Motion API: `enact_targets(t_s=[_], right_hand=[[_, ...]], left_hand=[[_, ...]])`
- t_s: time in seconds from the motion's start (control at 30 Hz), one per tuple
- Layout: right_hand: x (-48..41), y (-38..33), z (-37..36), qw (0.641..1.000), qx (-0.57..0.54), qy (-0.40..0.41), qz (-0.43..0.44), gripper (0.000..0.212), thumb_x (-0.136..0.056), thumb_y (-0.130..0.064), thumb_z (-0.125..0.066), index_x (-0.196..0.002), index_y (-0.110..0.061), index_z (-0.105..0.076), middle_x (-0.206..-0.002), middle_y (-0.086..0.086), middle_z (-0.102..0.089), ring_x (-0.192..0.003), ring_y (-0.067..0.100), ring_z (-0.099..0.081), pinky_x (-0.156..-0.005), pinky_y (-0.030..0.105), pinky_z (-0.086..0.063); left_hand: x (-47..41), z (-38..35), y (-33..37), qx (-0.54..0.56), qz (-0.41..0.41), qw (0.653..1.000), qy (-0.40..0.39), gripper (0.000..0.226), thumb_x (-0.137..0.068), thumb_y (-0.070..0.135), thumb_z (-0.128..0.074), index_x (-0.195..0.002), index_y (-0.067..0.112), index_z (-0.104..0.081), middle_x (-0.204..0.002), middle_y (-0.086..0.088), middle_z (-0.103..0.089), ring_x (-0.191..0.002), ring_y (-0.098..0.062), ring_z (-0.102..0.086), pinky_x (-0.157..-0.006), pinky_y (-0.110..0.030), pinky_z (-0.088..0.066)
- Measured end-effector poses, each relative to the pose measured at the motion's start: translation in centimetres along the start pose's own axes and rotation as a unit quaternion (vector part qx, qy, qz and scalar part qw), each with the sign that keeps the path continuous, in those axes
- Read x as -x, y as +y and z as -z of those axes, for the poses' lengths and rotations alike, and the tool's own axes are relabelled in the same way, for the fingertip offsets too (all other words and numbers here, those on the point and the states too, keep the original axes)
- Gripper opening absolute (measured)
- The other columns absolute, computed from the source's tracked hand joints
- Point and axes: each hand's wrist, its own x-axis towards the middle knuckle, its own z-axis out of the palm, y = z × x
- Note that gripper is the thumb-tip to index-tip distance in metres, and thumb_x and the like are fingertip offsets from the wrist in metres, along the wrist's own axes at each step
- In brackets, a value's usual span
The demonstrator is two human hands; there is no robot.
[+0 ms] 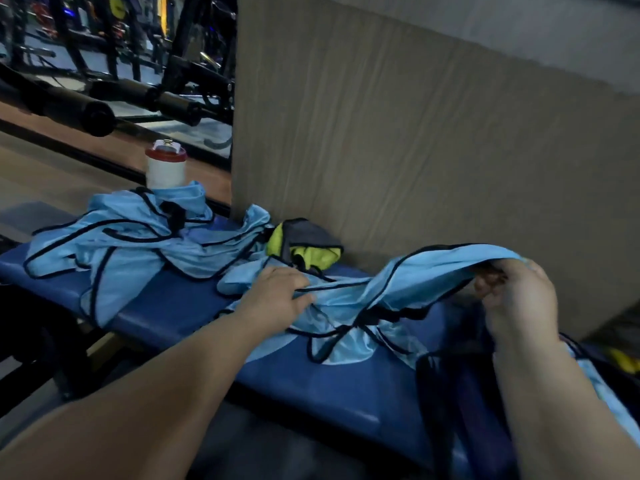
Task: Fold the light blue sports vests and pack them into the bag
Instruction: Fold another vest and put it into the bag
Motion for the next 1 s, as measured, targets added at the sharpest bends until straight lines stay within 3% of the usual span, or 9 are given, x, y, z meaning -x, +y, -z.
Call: enact_targets(t_s=[0.13,0.2,0.33,0.4,0.47,0.6,0.73,0.87,1.0], right_hand=[[-0.3,-3.2,3.5,0.996,0.065,0.021,0.048,0.025,-0.092,0.0,-0.048,-0.076,-0.018,-0.051,-0.067,0.001,-0.053,-0.055,0.008,-0.051,-0.054,0.022,-0.039],[-0.1,-4.0,4.4,0.995,0.091,0.005,0.046,0.019,-0.095,-0.003,-0.051,-0.082,-0.017,-0.054,-0.074,0.003,-0.058,-0.064,0.01,-0.058,-0.065,0.024,-0.047],[0.2,-3.4,5.3,0.979,0.179,-0.091,-0.02,0.028,-0.098,-0.007,-0.054,-0.123,-0.019,-0.057,-0.11,-0.003,-0.062,-0.099,0.013,-0.061,-0.087,0.025,-0.051],[0.1,-2.1,5.8,0.958,0.239,-0.146,-0.065,0.061,-0.099,-0.012,-0.056,-0.152,-0.026,-0.03,-0.131,-0.009,-0.046,-0.116,0.013,-0.052,-0.101,0.032,-0.043],[0.2,-0.4,6.3,0.928,0.313,-0.184,-0.081,0.079,-0.096,-0.017,-0.061,-0.156,-0.034,-0.012,-0.143,-0.008,-0.038,-0.127,0.015,-0.046,-0.109,0.037,-0.039],[0.9,2.8,6.3,0.885,0.406,-0.216,-0.073,0.085,-0.093,-0.017,-0.066,-0.157,-0.031,-0.013,-0.155,-0.004,-0.035,-0.135,0.012,-0.042,-0.097,0.028,-0.038],[0.7,5.0,5.8,0.886,0.399,-0.223,-0.072,0.076,-0.09,-0.015,-0.069,-0.152,-0.033,-0.028,-0.142,-0.009,-0.046,-0.132,0.009,-0.045,-0.1,0.034,-0.046],[0.6,6.1,4.6,0.839,0.497,-0.22,-0.03,0.067,-0.089,-0.025,-0.071,-0.146,-0.03,-0.038,-0.142,-0.004,-0.042,-0.129,0.012,-0.048,-0.095,0.029,-0.045],[1.9,7.7,2.3,0.793,0.558,-0.239,0.062,0.016,-0.084,-0.033,-0.075,-0.088,-0.03,-0.06,-0.108,0.0,-0.058,-0.086,0.007,-0.057,-0.075,0.019,-0.039]], left_hand=[[-0.2,-0.1,2.2,0.092,-0.013,0.993,0.068,0.03,-0.095,0.033,-0.057,-0.069,0.018,-0.059,-0.073,0.0,-0.053,-0.076,-0.019,-0.054,-0.072,-0.036,-0.043],[-0.5,-0.2,2.7,0.122,0.02,0.989,0.076,0.033,-0.096,0.034,-0.056,-0.072,0.012,-0.057,-0.071,-0.007,-0.055,-0.069,-0.023,-0.055,-0.063,-0.034,-0.039],[-0.6,-0.1,4.1,0.232,0.126,0.96,0.097,0.027,-0.097,0.043,-0.05,-0.098,0.016,-0.056,-0.095,0.003,-0.059,-0.093,-0.02,-0.056,-0.075,-0.033,-0.042],[-1.0,0.1,4.5,0.308,0.173,0.93,0.104,0.025,-0.097,0.044,-0.05,-0.102,0.02,-0.056,-0.102,0.004,-0.053,-0.098,-0.018,-0.052,-0.088,-0.034,-0.044],[-1.7,0.5,4.2,0.342,0.199,0.914,0.084,0.026,-0.097,0.045,-0.05,-0.099,0.021,-0.057,-0.103,-0.001,-0.059,-0.103,-0.027,-0.059,-0.096,-0.04,-0.047],[-2.3,1.4,4.2,0.452,0.242,0.857,0.058,0.029,-0.096,0.04,-0.054,-0.102,0.013,-0.064,-0.092,-0.005,-0.063,-0.094,-0.028,-0.064,-0.083,-0.04,-0.054],[-2.5,2.8,3.7,0.582,0.283,0.759,0.075,0.028,-0.088,0.028,-0.059,-0.064,0.018,-0.048,-0.063,-0.003,-0.055,-0.056,-0.019,-0.052,-0.052,-0.024,-0.043],[-2.9,4.2,1.7,0.635,0.297,0.702,0.125,0.017,-0.091,0.03,-0.056,-0.084,0.015,-0.06,-0.087,-0.006,-0.065,-0.077,-0.024,-0.062,-0.067,-0.033,-0.049],[-2.9,4.1,1.1,0.64,0.317,0.691,0.113,0.029,-0.098,0.032,-0.051,-0.115,0.011,-0.06,-0.108,-0.009,-0.068,-0.089,-0.026,-0.064,-0.079,-0.038,-0.051]])
